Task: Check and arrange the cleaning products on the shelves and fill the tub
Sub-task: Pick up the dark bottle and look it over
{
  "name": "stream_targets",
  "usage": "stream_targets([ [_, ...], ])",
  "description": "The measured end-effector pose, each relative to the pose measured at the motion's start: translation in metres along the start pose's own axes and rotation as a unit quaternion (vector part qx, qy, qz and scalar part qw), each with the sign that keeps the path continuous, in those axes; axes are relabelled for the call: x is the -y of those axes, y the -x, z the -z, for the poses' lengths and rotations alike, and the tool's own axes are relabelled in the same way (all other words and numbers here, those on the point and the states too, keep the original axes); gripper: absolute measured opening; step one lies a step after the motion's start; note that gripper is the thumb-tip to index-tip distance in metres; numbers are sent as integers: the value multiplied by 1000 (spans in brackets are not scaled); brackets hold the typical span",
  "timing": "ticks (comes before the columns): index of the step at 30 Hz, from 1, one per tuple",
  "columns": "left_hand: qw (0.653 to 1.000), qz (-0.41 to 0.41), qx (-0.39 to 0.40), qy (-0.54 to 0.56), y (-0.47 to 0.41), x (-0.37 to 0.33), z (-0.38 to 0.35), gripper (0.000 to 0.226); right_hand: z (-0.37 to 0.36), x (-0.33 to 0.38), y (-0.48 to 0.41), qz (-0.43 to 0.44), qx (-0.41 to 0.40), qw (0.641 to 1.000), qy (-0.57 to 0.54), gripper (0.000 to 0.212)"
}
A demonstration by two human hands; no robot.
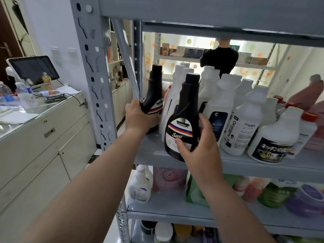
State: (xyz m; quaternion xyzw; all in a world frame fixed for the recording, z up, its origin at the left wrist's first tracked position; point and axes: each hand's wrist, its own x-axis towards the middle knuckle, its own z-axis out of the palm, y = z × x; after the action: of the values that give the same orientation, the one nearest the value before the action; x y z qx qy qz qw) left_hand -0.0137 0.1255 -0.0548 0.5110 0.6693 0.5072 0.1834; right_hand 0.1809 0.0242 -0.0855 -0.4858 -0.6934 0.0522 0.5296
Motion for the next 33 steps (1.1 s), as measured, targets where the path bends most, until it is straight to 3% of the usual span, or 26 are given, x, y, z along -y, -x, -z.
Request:
stream_targets([
  [5,1000,16,-9,24,27,-1,9,50,3,-1,0,-4,14,1000,3,84],
  [12,998,-49,-30,20,86,-1,39,48,7,-4,8,-4,36,999,10,91],
  [19,995,-45,-39,79,157,-6,63,29,20,-10,23,49,43,998,25,89],
  [22,993,-19,-33,114,187,-6,62,18,35,-4,43,62,43,997,-19,76],
  [24,989,-4,-23,144,206,-8,60,12,46,3,57,10,96,990,-102,70],
  [26,985,7,-6,174,225,-11,56,9,59,12,70,-80,205,946,-237,64],
  [28,980,36,11,197,245,-15,49,16,68,17,84,-165,301,853,-392,49],
  [30,964,79,32,250,266,-19,42,16,71,15,101,-222,313,796,-469,36],
  [33,952,125,58,273,293,-23,35,22,74,6,124,-289,268,763,-512,34],
])
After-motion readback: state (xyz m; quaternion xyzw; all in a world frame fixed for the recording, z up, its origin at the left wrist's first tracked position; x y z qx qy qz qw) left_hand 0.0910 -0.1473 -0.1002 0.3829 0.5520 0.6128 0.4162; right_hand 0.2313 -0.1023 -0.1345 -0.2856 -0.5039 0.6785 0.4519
